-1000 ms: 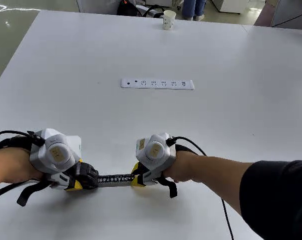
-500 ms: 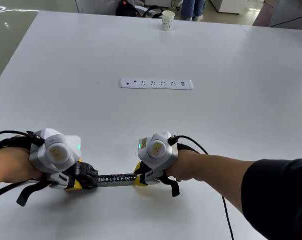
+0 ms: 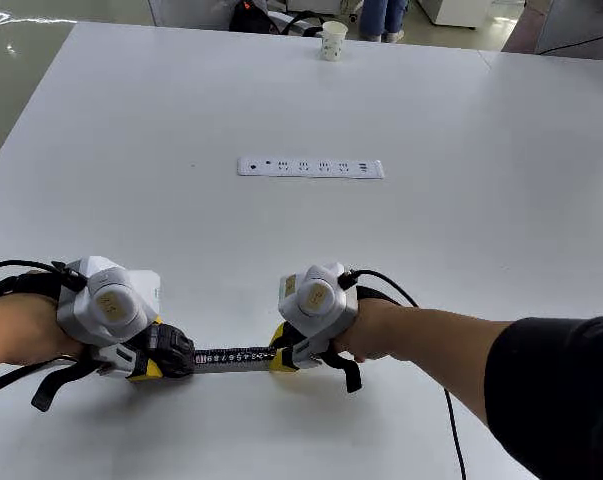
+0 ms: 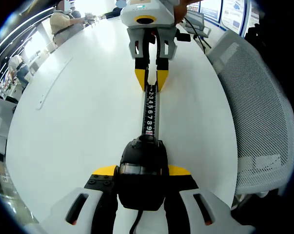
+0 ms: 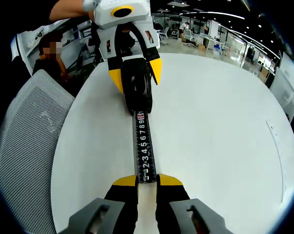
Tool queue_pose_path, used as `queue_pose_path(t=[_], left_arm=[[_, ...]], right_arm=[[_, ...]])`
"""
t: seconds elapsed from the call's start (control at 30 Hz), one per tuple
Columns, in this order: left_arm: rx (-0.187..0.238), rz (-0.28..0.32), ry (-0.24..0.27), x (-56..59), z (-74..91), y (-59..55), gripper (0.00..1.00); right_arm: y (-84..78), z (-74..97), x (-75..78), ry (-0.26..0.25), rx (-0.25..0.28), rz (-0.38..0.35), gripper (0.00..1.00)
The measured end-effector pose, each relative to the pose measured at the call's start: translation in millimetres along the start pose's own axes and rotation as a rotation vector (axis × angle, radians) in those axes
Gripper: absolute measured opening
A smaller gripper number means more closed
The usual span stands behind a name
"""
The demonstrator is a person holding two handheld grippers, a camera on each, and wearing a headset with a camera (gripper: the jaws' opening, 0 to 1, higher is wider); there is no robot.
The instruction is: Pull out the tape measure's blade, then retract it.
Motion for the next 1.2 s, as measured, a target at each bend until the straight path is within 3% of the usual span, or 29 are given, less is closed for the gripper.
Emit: queue_pose_path(t=[1.2], left_arm=[[0.006, 0.009, 0.000, -0.1, 0.0, 0.8, 0.31]], right_arm=[[-14.1, 14.1, 1.1, -0.004, -0.009, -0.014, 0.09]])
Point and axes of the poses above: the centre of the closed fingertips' face, and the gripper's own axes: z roughly backward along the fingers, x roughly to its right, y roughly out of its top, the point moved 4 cm from there along z, roughly backward along the fingers, and after that the axes turned 9 degrees about x, right-handed, at the moved point
